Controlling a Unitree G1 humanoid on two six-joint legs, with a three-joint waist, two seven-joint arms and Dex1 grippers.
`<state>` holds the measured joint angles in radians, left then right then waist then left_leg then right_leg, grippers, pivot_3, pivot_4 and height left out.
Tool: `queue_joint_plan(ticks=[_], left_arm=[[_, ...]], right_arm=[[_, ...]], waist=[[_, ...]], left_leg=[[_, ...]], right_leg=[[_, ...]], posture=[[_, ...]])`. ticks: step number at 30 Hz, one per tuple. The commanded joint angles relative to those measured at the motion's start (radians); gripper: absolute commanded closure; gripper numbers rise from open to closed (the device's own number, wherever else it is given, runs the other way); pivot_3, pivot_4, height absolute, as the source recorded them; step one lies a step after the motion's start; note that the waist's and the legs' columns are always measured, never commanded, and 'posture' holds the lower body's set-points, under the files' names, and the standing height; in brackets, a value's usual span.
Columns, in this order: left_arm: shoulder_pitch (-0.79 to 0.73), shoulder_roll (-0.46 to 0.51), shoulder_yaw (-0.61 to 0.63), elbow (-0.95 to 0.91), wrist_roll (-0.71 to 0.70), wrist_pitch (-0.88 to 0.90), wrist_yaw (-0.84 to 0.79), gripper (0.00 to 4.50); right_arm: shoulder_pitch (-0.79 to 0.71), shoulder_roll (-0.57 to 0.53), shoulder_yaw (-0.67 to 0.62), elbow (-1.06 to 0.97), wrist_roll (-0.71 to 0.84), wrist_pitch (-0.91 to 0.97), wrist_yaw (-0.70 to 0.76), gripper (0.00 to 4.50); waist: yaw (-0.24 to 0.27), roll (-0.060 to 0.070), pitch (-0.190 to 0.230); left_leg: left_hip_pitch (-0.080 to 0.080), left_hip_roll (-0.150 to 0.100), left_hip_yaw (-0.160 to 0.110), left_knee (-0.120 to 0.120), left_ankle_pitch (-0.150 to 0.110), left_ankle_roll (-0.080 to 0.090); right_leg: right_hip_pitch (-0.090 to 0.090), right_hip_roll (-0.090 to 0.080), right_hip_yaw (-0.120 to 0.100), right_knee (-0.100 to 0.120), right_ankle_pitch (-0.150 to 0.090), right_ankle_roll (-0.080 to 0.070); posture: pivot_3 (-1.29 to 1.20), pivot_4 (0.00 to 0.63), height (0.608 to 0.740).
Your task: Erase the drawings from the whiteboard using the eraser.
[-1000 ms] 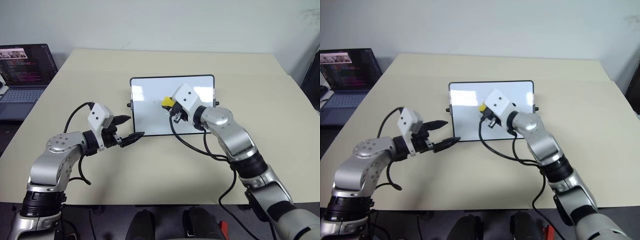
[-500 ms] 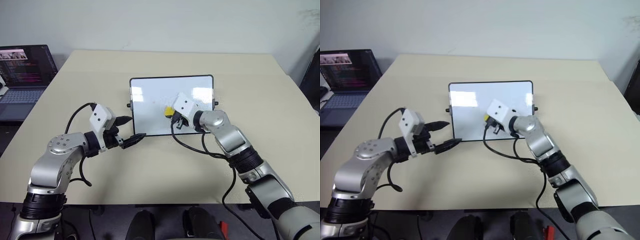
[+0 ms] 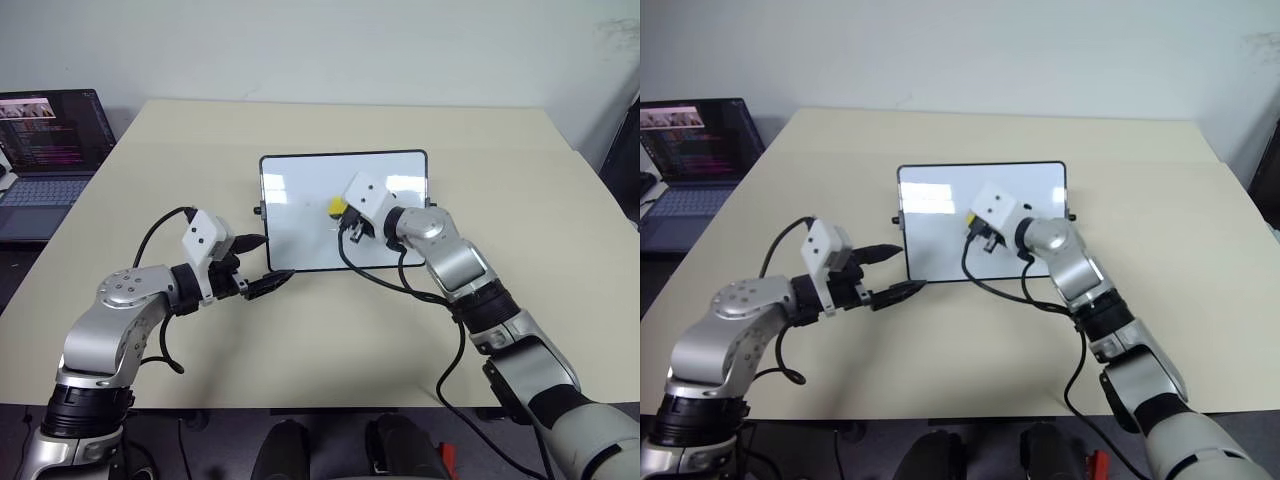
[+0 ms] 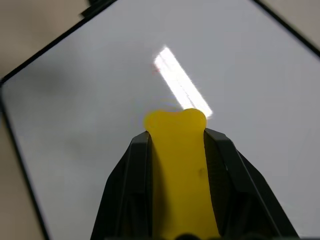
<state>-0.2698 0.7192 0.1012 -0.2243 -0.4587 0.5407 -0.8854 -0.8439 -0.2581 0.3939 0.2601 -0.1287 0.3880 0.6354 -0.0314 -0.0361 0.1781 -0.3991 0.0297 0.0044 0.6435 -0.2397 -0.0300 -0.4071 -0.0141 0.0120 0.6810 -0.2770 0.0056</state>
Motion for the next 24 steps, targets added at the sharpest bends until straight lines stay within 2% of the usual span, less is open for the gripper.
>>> queue_joint_plan(ticks=[1,8,16,21,24], left_arm=[[-0.01,0.009,0.017,-0.009,-0.006,-0.007,-0.002,0.0],[0.002,0.0,0.006,-0.021,-0.01,0.002,0.003,0.0],[0.008,0.008,0.01,-0.032,-0.019,0.016,-0.005,0.0],[0.015,0.02,0.013,-0.038,-0.023,0.023,-0.018,0.0],[0.022,0.034,0.015,-0.035,-0.024,0.023,-0.034,0.0]], right_arm=[[0.01,-0.004,-0.002,-0.017,-0.025,0.003,-0.008,3.41],[-0.046,0.01,-0.082,0.038,-0.043,-0.077,-0.153,3.41],[0.011,0.004,-0.024,-0.033,-0.033,0.007,-0.015,3.41],[0.024,-0.031,-0.087,-0.02,-0.06,0.007,-0.086,3.41],[0.045,-0.06,-0.076,-0.045,-0.045,0.038,-0.033,3.41]], waist=[[0.0,0.0,0.0],[0.0,0.0,0.0],[0.0,0.0,0.0],[0.0,0.0,0.0],[0.003,0.0,0.0]], left_leg=[[0.0,0.0,0.0,0.0,0.0,0.0],[0.0,0.0,0.0,0.001,0.0,0.0],[0.0,0.0,0.0,0.0,0.0,0.0],[0.0,0.0,0.0,0.0,0.0,0.0],[0.0,0.0,0.0,0.001,0.0,0.0]], right_leg=[[0.0,0.0,0.0,0.0,0.0,0.0],[0.0,0.0,0.0,0.0,0.0,0.0],[0.0,0.0,0.0,0.0,0.0,0.0],[0.0,0.0,0.0,0.0,0.0,0.0],[0.001,0.0,0.0,0.0,0.0,0.0]], posture=[[0.0,0.15,0.74],[0.0,0.15,0.74],[0.0,0.15,0.74],[0.0,0.15,0.74],[0.0,0.15,0.74]])
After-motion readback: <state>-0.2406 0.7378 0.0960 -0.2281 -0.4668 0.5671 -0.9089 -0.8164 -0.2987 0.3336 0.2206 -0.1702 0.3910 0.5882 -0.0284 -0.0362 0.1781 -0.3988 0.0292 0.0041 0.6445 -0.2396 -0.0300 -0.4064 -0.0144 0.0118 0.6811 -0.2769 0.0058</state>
